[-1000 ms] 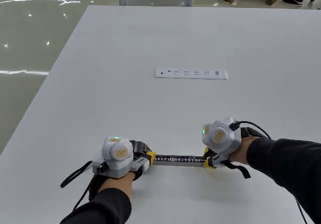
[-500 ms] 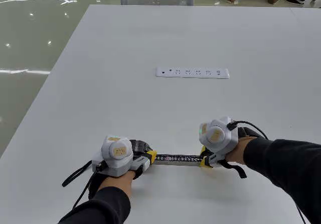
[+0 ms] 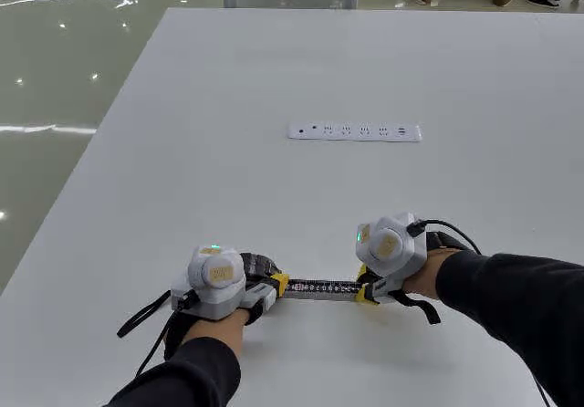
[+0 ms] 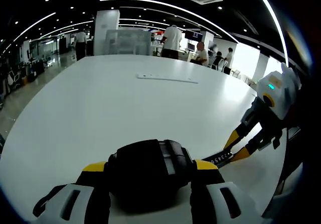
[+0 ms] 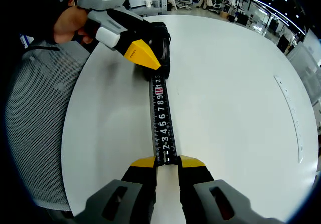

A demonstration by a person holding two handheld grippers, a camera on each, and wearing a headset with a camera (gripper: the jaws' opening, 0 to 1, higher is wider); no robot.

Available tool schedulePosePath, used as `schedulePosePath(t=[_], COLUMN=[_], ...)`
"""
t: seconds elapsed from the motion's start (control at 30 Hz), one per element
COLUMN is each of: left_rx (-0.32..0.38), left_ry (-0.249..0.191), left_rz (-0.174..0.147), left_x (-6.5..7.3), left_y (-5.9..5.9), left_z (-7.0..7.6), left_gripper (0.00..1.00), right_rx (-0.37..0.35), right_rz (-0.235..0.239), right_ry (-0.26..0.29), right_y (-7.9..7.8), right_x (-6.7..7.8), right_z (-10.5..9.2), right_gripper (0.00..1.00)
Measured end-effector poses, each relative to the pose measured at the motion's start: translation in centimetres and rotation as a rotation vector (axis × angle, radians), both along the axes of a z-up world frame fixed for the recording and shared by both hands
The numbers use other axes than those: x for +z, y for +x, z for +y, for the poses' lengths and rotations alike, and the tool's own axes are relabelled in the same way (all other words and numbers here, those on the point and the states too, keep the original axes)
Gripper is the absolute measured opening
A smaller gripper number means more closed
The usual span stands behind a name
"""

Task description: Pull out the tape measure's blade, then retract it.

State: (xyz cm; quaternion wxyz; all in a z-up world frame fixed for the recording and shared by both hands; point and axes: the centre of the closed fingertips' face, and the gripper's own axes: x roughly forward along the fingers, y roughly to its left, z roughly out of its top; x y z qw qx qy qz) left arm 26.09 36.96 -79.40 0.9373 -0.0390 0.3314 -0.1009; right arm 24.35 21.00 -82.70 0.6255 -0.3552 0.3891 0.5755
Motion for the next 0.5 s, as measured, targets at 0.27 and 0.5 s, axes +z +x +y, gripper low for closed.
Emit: schedulePosePath(t=[0.27, 0.5], left_rx=[-0.004, -0.002], left_ry=[-0.005, -0.005], left_rz=[0.000, 0.002], left_x=[0.0, 0.0], left_y=[0.0, 0.0], left_z=[0.0, 0.0], left_gripper=[0.60, 0.60], right_rx=[-0.002, -0.002], right_rz=[-0.008, -0.008], right_ry=[0.048, 0.055], right_y=[-0.2, 0.0], right_x=[0.1, 0.0], right_z=[1.9, 2.5], right_gripper=[0.11, 0.11])
